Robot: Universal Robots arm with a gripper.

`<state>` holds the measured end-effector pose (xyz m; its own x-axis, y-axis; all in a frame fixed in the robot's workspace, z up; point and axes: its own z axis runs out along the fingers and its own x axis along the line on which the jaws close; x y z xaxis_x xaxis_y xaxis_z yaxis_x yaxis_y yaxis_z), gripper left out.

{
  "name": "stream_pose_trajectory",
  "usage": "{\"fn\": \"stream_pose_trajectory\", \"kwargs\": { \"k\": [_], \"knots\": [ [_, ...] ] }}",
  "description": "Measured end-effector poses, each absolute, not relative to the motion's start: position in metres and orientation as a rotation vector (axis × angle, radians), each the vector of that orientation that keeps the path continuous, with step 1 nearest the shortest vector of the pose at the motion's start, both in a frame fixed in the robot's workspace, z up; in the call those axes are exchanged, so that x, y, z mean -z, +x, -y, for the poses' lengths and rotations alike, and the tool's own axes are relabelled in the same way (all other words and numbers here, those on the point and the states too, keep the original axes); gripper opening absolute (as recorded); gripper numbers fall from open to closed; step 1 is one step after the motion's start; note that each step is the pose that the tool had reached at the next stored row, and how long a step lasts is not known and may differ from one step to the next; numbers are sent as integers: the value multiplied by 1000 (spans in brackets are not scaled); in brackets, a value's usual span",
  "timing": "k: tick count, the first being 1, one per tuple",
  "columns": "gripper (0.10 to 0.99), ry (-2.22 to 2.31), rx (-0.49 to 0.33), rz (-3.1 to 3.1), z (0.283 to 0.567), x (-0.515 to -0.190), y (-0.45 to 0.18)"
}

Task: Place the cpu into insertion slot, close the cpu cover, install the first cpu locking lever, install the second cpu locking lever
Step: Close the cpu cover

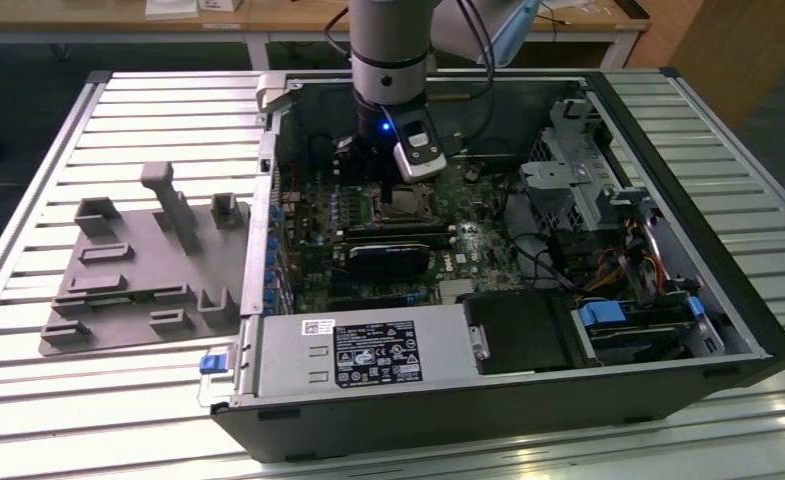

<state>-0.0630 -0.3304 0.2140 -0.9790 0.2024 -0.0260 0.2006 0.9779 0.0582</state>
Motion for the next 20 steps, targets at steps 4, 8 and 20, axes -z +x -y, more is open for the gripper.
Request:
{"fn": "stream_pose_trajectory", "kwargs": {
  "k": [4,8,20],
  "knots": [
    [106,387,-85,-3083,330,-213,-63],
    [106,388,-84,-3083,330,-213,-63],
    [106,388,-85,-3083,330,-234,-63]
  ]
}}
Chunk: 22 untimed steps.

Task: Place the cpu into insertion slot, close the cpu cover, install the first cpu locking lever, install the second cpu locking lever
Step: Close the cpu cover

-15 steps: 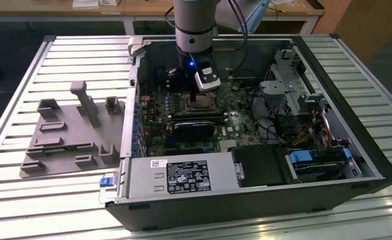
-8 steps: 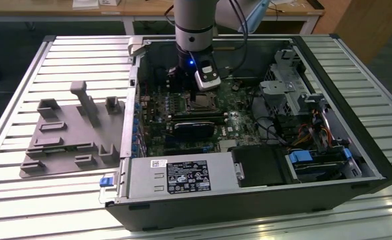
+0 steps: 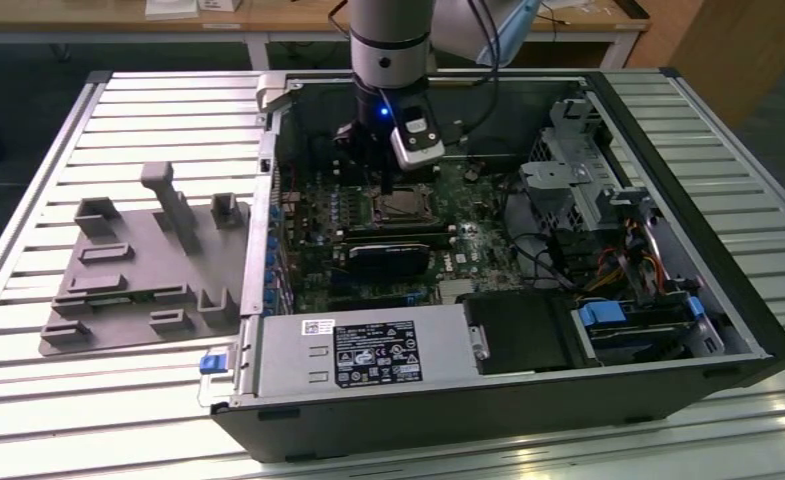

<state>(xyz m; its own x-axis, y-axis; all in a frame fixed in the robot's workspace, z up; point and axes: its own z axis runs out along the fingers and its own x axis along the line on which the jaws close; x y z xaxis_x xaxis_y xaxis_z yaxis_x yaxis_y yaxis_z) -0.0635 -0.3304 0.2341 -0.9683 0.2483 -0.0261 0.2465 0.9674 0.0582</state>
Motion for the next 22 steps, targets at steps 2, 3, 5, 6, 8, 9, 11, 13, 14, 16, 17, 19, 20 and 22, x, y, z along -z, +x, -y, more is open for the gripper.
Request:
{"fn": "stream_pose_trajectory", "kwargs": {
  "k": [2,3,5,6,8,9,11,13,14,16,17,19,20,22],
  "knots": [
    [106,388,-84,-3083,330,-239,-63],
    [106,388,-84,-3083,330,-240,-63],
    [106,388,-85,-3083,330,-240,-63],
    [106,388,-85,-3083,330,-240,-63],
    [106,388,-85,-3083,330,-240,-62],
    [106,388,-84,-3083,330,-240,-60],
    [106,388,-85,-3083,330,-239,-59],
    [106,394,-84,-3082,330,-238,-59],
    [106,399,-84,-3081,330,-237,-59],
    [106,414,-84,-3079,330,-235,-59],
    [106,422,-84,-3078,330,-234,-59],
    [106,427,-84,-3077,331,-234,-59],
    [106,427,-84,-3077,331,-234,-59],
    [106,427,-84,-3077,330,-235,-59]
  ]
}}
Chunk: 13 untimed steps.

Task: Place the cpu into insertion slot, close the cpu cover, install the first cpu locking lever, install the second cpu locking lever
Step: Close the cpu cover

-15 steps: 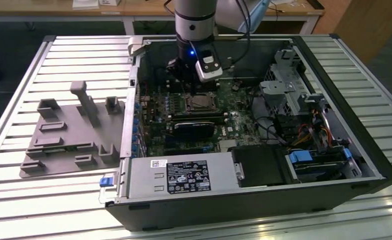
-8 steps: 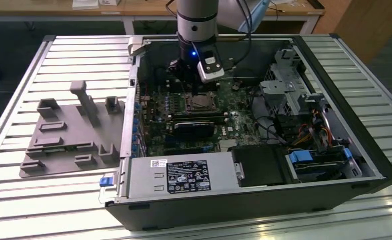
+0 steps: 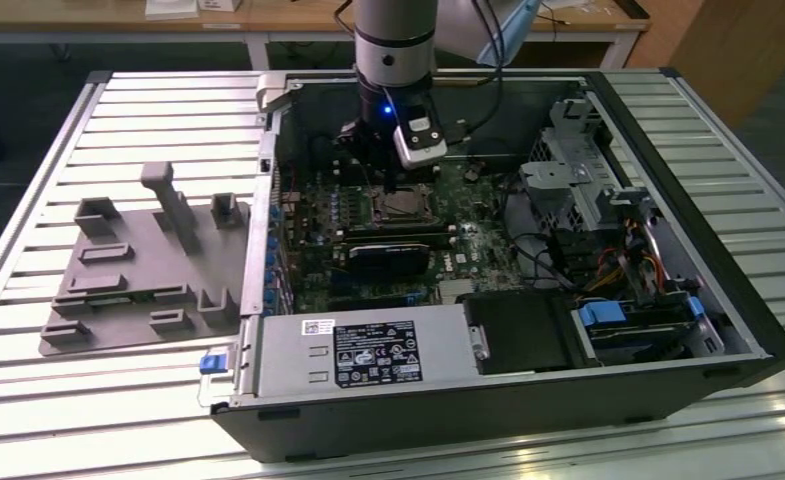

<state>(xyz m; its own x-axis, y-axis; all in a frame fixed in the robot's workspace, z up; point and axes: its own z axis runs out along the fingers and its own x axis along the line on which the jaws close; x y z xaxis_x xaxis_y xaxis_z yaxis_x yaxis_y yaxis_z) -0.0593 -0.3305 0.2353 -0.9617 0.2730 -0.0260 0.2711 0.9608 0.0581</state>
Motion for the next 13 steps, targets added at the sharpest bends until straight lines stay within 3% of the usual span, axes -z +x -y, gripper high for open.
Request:
{"fn": "stream_pose_trajectory", "kwargs": {
  "k": [13],
  "knots": [
    [106,427,-84,-3077,330,-250,-59]
  ]
}}
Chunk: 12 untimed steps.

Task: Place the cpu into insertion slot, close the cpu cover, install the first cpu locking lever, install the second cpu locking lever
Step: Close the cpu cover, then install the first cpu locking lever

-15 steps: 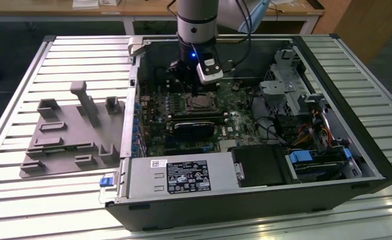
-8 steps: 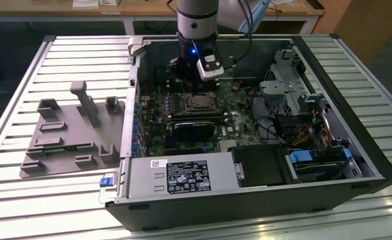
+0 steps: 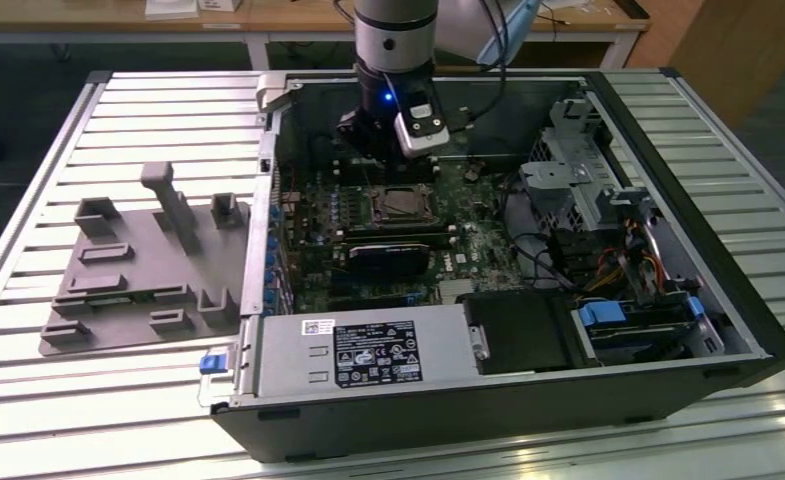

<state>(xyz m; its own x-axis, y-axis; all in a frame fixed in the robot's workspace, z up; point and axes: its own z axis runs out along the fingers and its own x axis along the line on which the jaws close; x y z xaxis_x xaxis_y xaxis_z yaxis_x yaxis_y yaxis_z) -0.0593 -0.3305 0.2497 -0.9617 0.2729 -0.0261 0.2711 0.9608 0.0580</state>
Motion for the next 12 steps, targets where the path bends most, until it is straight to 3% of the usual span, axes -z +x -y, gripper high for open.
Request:
{"fn": "stream_pose_trajectory", "kwargs": {
  "k": [12],
  "knots": [
    [106,427,-84,-3077,330,-250,-49]
  ]
}}
